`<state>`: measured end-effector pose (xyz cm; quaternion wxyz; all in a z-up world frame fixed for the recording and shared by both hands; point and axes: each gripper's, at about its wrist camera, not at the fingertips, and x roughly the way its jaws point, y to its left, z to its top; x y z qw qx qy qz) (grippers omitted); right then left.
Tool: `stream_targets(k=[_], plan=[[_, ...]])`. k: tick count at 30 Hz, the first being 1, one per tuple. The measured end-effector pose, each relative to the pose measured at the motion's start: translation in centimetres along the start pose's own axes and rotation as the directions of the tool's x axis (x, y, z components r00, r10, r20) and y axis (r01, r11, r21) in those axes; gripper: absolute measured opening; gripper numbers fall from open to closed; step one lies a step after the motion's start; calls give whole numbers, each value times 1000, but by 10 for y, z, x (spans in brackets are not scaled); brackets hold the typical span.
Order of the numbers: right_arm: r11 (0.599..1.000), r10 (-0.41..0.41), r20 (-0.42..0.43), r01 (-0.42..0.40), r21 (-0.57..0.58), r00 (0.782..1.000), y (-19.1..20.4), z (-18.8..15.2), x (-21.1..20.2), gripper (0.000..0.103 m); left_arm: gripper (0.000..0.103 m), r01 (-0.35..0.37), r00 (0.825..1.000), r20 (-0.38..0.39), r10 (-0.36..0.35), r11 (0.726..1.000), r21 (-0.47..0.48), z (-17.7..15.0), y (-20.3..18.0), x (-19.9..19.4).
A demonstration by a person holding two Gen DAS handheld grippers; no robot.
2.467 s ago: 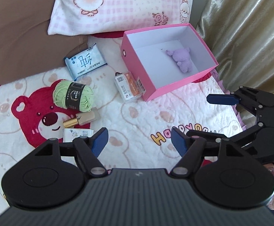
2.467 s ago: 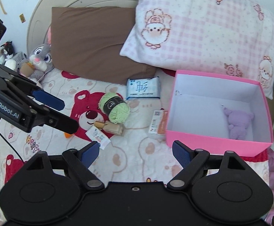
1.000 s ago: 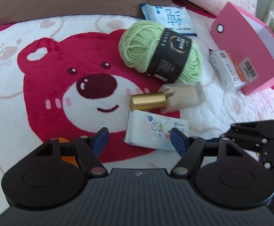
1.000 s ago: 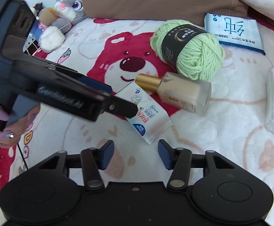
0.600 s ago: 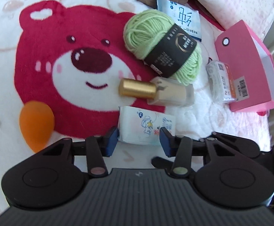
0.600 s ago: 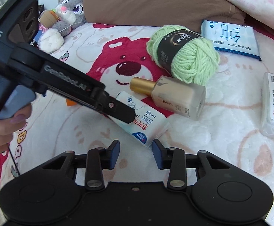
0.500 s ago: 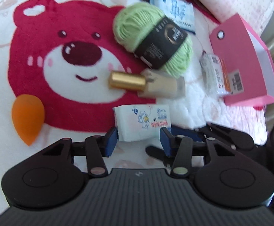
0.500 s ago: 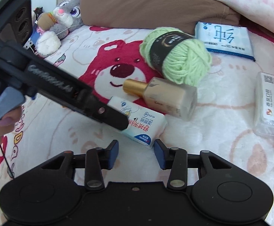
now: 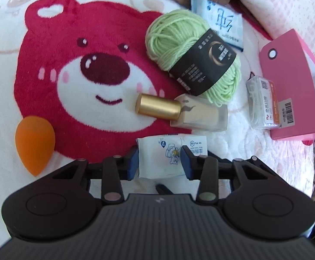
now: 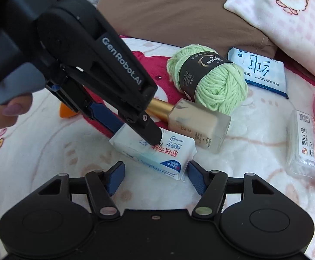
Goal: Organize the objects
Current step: 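Close the right gripper on the white soap box, then lift the soap box with the right gripper and carry it into the pink box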
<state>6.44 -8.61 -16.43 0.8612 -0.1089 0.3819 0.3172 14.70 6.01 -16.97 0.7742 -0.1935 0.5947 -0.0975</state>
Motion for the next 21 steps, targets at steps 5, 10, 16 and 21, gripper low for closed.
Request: stream_targets(k=[5,10,16,21], plan=[[1000,8,20,-8,13,1000,-5,-2,3,73,38,-14,999,-41,12,998,-55,0,-2,0],[1000,17,42,-17,6,999,-7,-3,5,69,38,20,1000,-22,-22,997,-81,-2,7,0],[997,41,16,-42,70,999,-17,-3,-14,60,38,22,1000,21,-23,999,47,-20,-14,-12],[999,10,7,-10,38,1000,-14,-5,-41,60,38,53,998,28,-56,994,91,-34,-31,-29]])
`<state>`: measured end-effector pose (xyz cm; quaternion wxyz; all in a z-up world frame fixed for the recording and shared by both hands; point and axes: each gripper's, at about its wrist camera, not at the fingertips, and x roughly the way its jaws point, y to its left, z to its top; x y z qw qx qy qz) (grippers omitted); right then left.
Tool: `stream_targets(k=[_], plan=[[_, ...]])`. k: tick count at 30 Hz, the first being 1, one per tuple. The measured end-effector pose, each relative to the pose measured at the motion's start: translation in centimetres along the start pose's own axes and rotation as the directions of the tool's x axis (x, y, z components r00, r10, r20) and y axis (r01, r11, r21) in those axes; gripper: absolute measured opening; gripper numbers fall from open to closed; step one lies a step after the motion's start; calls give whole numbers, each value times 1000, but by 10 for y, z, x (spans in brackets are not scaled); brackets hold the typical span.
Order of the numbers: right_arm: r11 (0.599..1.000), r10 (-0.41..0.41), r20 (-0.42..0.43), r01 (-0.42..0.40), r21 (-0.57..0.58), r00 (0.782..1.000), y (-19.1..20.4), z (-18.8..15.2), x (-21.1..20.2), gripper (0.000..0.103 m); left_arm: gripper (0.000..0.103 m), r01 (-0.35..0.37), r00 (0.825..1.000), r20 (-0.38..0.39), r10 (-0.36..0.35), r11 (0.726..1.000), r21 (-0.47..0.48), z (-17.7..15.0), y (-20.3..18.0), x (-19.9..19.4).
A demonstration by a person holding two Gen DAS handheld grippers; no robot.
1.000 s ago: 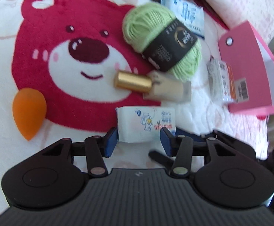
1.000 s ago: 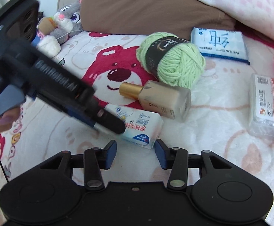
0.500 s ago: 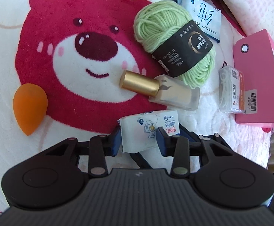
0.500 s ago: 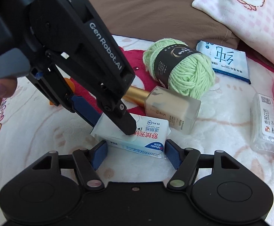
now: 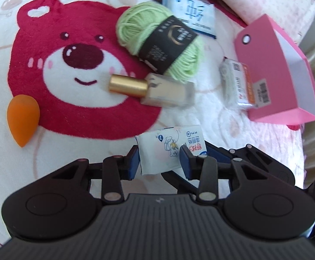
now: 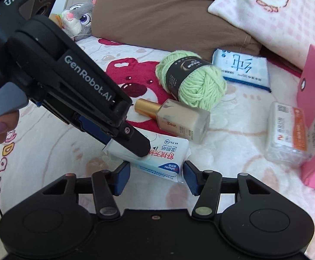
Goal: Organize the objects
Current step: 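Lift the soap box with the right gripper and carry it into the pink box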
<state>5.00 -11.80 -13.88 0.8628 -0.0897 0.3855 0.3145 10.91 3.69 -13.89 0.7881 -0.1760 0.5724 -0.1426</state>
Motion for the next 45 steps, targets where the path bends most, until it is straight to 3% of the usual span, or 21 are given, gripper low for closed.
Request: stream_targets(k=[9,20,31,36,45], plan=[[999,-30,-5,30,25,1000,3,17,-68,60,38,80,997,-5,-80,995,55,-12,-39,-51],[993,-114,-16,114,24,993,1,33,-148,60,38,108,994,-6,-109,973,203,-23,-113,-98],[971,-223,3,222,92,975,-61,37,-199,60,38,201,977,1,-212,928,314,-2,-201,-91],[947,-305,16,302,105,952,-92,41,-215,60,38,231,969,7,-249,911,342,18,-241,-75],[923,-376,20,372,99,926,-159,53,-214,60,38,209,975,10,-224,924,321,61,-302,-31]])
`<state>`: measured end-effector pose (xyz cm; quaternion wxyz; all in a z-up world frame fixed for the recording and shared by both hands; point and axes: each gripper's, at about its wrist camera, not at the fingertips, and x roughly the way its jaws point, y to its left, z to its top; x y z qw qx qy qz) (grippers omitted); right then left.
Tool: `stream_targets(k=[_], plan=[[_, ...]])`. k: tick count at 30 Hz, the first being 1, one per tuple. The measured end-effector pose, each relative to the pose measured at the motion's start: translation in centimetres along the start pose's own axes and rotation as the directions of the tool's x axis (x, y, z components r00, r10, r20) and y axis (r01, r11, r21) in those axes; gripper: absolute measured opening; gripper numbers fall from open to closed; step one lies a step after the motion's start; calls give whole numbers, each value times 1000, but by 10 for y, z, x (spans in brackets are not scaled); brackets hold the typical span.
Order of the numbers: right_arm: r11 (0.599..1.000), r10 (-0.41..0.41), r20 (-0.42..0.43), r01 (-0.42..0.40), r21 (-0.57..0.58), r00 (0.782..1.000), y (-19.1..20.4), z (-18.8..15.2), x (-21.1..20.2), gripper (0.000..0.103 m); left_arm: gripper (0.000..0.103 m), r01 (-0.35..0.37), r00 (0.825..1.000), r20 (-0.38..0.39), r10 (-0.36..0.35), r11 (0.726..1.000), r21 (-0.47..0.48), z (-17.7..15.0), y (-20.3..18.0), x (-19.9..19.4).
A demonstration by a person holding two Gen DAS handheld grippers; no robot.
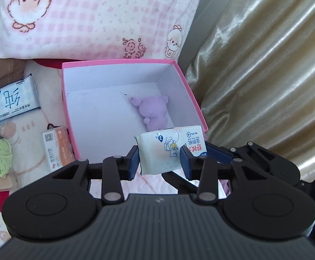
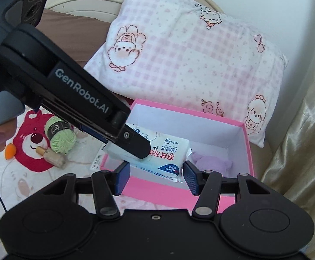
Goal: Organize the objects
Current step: 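Lift the soap box with the right gripper and carry it into the pink box, then lower the soap box beside the plush toy and open the right gripper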
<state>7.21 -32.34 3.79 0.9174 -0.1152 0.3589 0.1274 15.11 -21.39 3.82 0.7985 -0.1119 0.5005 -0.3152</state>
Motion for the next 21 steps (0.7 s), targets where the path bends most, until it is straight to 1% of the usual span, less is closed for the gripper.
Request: stream_targets(k=[1,3,5,10,12,14,15,17,19,21], plan=[[1000,1,-7,-1,2,1000,-8,2,7,60,38,-17,1000,-1,17,1000,7,6,-3,7],[1000,22,-26,-23,-7,999,-21,4,21,59,38,-50,999,-6,50,998,-27,14,-5,19],[999,47,-32,-47,-5,998,-33,9,33,59,38,-82,997,4,83,996,-32,23,-7,29],[996,88,-90,-87,8,992,-61,15,66,59,38,-107,994,-29,105,991,-77,41,-3,66],[996,87,-124,-88,-2,988,-69,13,84,59,38,-122,992,-48,118,988,-90,46,1,86],[995,103,-169,-100,21,980,-77,11,104,59,38,-143,988,-67,136,984,-105,49,7,106],[994,112,-188,-108,32,976,-80,10,114,59,38,-149,987,-72,141,980,-131,48,13,114],[991,133,-231,-127,38,964,-82,6,134,59,38,-158,986,-84,147,976,-147,44,24,130],[992,120,-267,-125,0,956,-77,2,150,59,38,-153,985,-104,135,969,-195,42,37,145],[993,112,-296,-119,-6,948,-77,-4,164,59,38,-140,986,-118,114,961,-239,43,49,159]])
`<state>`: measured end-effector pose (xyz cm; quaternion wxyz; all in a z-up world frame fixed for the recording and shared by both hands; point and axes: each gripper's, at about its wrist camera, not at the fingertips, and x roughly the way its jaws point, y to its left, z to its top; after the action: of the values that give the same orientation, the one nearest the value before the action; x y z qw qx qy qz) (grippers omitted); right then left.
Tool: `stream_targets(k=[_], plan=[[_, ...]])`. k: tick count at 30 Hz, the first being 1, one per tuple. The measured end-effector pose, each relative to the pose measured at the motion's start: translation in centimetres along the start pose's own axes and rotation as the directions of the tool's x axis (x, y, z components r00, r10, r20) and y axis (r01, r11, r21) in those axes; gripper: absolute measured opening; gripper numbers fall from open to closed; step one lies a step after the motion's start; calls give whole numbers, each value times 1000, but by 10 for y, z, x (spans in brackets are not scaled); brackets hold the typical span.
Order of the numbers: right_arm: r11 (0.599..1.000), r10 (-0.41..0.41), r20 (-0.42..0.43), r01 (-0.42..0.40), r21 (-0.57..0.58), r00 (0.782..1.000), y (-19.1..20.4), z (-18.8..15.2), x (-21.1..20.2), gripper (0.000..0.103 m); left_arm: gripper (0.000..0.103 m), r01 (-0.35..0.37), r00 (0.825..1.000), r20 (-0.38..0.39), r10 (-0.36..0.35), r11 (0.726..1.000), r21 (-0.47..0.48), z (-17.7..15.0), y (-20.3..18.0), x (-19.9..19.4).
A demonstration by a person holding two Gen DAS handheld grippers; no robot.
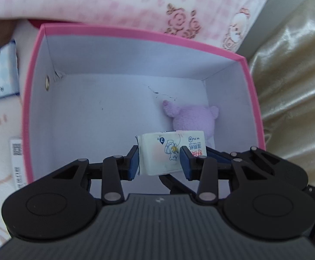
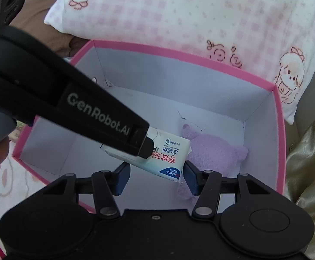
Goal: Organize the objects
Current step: 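Lower the soap box beside the plush toy and open the right gripper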
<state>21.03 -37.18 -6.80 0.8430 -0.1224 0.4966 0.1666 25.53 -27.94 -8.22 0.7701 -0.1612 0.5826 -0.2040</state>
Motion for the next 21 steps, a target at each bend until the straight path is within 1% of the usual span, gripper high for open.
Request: stream_targets(k=[2,4,7,11,12,13,14,16,17,21], plan=[[1000,2,-21,-1,22,1000,-7,0,11,59,38,15,1000,-7,-15,999,-30,4,7,13],[999,20,-41,-18,51,999,-16,1,21,59,38,15,1000,-16,-16,998,-55,6,11,23],[998,33,-58,-29,57,998,-18,2,29,59,38,3,1000,-23,-5,998,-60,8,13,28],[1000,-5,-90,8,25,996,-10,2,36,59,38,-25,999,-22,23,997,-72,12,13,30],[1000,-20,-92,22,16,996,-7,2,37,61,39,-34,999,-16,33,996,-79,12,14,29],[999,-45,-90,46,7,995,-5,1,36,67,39,-39,999,-7,38,997,-69,11,13,27],[998,-68,-84,68,-5,994,-2,0,34,67,39,-43,999,-3,43,998,-46,10,11,23],[996,-88,-61,85,-36,994,4,-5,24,68,41,-53,999,13,53,999,4,7,4,12],[994,-100,-50,98,-40,994,6,-7,18,68,41,-45,999,17,45,999,27,6,0,6],[993,-116,-19,116,-23,993,14,-16,-21,68,44,46,999,17,-47,995,86,-2,-11,-28]])
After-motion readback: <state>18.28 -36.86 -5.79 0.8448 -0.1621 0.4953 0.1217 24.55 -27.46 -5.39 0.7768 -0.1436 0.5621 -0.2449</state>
